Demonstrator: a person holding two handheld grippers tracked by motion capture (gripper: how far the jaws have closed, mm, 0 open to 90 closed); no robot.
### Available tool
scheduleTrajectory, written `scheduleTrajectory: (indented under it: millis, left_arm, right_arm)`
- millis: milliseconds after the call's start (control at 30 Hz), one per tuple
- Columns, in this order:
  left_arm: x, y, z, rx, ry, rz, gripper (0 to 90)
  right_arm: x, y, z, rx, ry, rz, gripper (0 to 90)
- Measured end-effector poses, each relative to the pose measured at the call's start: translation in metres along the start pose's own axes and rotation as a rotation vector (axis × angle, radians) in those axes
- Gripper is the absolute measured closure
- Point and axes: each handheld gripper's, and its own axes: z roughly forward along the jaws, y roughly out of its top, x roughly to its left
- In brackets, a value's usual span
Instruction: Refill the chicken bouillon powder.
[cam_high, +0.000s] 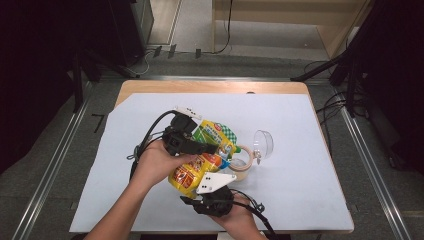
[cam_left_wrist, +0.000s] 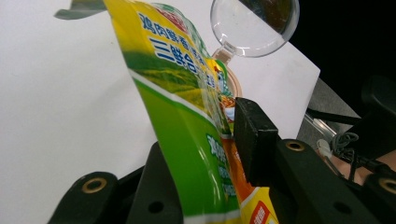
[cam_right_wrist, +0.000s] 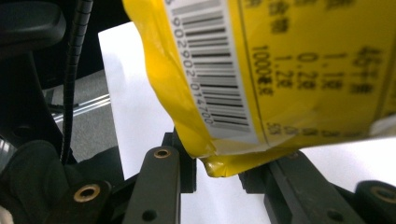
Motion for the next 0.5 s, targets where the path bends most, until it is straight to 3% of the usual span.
scheduleTrajectory:
  millis: [133,300,367,433,500]
  left_arm:
    - [0.004,0.006,0.006,0.022,-0.053,-0.070,67.8]
    - [0.004,0.013,0.011,0.044,-0.051,-0.072,65.3]
    - [0.006,0.015,0.012,0.041,-0.076,-0.102,65.3]
    - [0.007,0.016,0.014,0.049,-0.089,-0.113,70.1]
    - [0.007,0.016,0.015,0.050,-0.066,-0.115,72.6]
  right_arm:
    - [-0.001,0.002,-0.001,-0.015,0.024,0.019,73.3]
    - [0.002,0.008,-0.006,-0.035,0.024,0.001,73.5]
    - [-0.001,0.011,-0.009,-0.050,0.027,0.013,73.7]
    - [-0.006,0.012,-0.010,-0.042,0.015,0.019,73.7]
    - [-0.010,0.011,-0.008,-0.031,0.011,0.030,73.8]
